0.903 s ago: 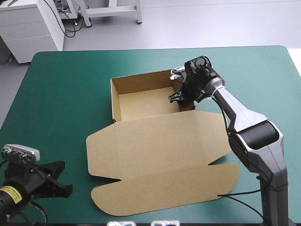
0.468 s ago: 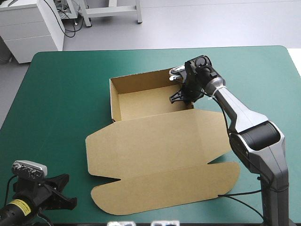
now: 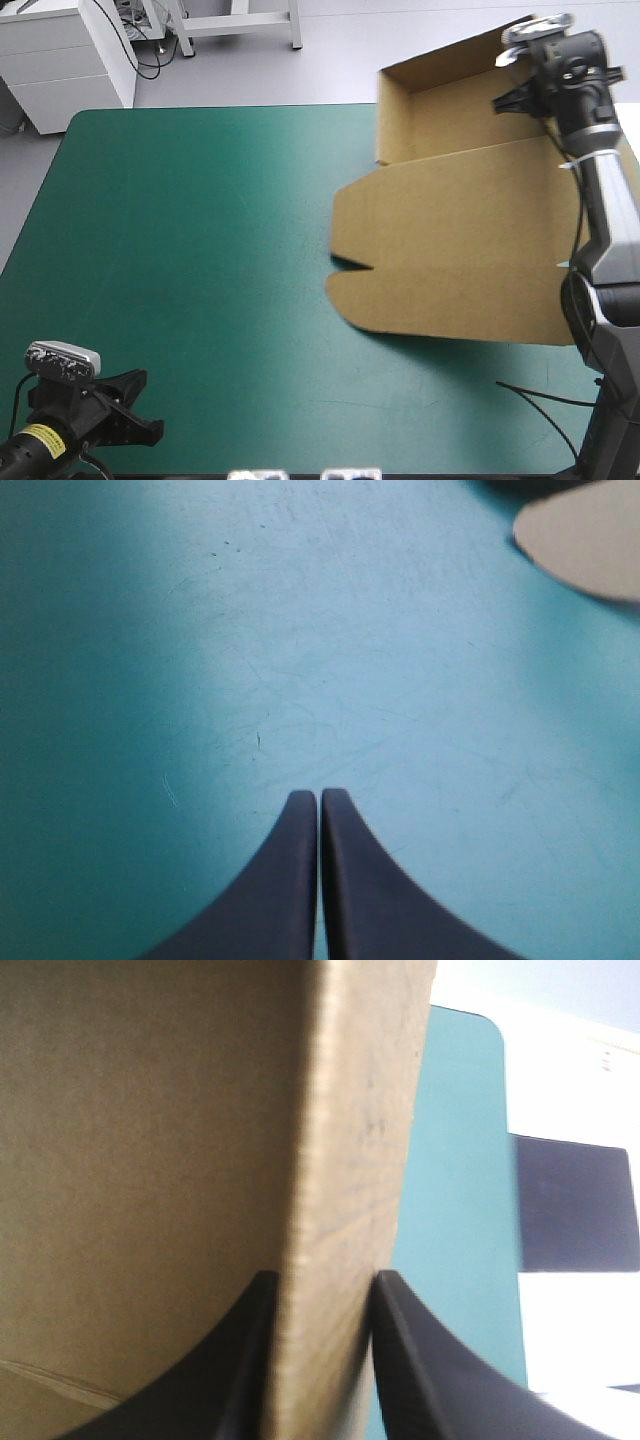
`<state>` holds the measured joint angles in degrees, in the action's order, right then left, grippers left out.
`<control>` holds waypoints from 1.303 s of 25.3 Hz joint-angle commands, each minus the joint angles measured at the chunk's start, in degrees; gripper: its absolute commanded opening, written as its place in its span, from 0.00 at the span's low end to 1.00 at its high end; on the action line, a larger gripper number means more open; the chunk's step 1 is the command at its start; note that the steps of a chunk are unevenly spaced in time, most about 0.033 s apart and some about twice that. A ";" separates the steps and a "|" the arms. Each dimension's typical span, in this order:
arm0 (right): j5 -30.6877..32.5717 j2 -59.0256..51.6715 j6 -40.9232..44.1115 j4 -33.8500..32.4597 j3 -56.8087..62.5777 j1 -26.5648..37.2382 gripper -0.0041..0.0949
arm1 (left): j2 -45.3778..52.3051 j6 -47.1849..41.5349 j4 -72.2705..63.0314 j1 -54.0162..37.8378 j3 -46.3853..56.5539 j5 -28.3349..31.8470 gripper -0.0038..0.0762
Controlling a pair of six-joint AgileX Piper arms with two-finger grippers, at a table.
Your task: Fold the box
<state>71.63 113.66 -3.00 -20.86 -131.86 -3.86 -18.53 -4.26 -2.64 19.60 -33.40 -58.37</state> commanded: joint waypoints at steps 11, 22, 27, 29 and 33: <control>-0.12 6.89 -0.60 11.59 -2.18 26.57 0.02 | -0.64 -0.09 -0.48 0.19 -1.35 3.47 0.04; -0.12 16.82 -2.59 13.49 -0.42 28.14 0.04 | -0.64 -0.09 -0.48 0.19 -1.35 3.47 0.04; -0.12 16.82 -3.14 16.64 5.38 30.13 0.25 | -0.64 -0.09 -0.36 0.19 -1.35 3.47 0.04; 0.00 16.56 -3.14 19.28 5.89 31.52 0.48 | -0.64 -0.09 -0.36 0.19 -1.35 3.47 0.04; -0.10 11.77 -3.28 20.48 5.58 31.93 0.78 | -0.64 -0.09 -0.36 0.19 -1.35 3.24 0.04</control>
<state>69.14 131.37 -5.54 0.00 -125.26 27.40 -18.53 -4.26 -2.64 19.60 -33.40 -58.37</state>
